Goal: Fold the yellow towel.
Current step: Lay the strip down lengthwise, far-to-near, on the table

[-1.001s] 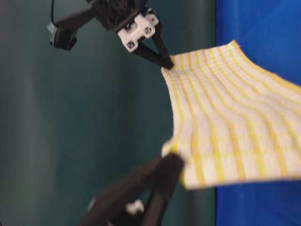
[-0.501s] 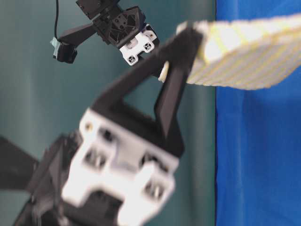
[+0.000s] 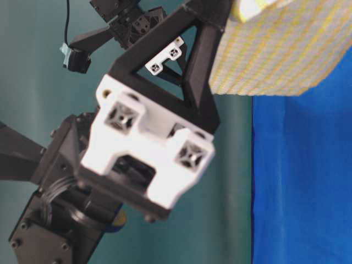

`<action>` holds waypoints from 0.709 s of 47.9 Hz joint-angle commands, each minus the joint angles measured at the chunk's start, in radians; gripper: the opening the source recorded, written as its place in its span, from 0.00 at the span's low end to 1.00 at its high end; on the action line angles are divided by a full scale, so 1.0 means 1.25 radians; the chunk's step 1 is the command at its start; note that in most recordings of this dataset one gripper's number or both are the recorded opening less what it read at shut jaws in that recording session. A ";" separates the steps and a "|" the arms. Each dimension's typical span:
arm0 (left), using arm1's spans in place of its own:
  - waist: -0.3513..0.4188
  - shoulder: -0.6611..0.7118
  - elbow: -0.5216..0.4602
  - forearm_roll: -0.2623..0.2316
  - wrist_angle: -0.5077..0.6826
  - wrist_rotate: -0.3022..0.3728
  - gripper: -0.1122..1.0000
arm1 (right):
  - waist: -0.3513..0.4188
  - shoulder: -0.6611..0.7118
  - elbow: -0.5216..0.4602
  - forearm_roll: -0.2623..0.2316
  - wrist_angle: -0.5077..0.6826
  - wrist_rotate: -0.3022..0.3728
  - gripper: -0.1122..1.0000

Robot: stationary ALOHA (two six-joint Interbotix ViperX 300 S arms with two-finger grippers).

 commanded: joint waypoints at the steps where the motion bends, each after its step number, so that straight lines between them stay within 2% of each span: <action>1: -0.016 -0.005 -0.029 0.002 -0.027 0.013 0.12 | -0.038 -0.036 0.006 -0.002 -0.010 0.004 0.13; 8: -0.005 0.020 -0.040 0.002 -0.071 0.037 0.12 | -0.052 -0.079 0.047 -0.002 -0.010 0.007 0.13; 18: 0.004 0.061 -0.066 0.002 -0.107 0.039 0.12 | -0.055 -0.102 0.069 -0.002 -0.006 0.007 0.13; 30: 0.004 0.074 -0.031 -0.006 -0.131 0.021 0.12 | -0.043 -0.015 0.021 -0.002 -0.009 0.004 0.13; 34: 0.001 0.066 -0.009 -0.009 -0.136 0.000 0.12 | -0.031 0.029 -0.006 -0.002 -0.010 0.004 0.13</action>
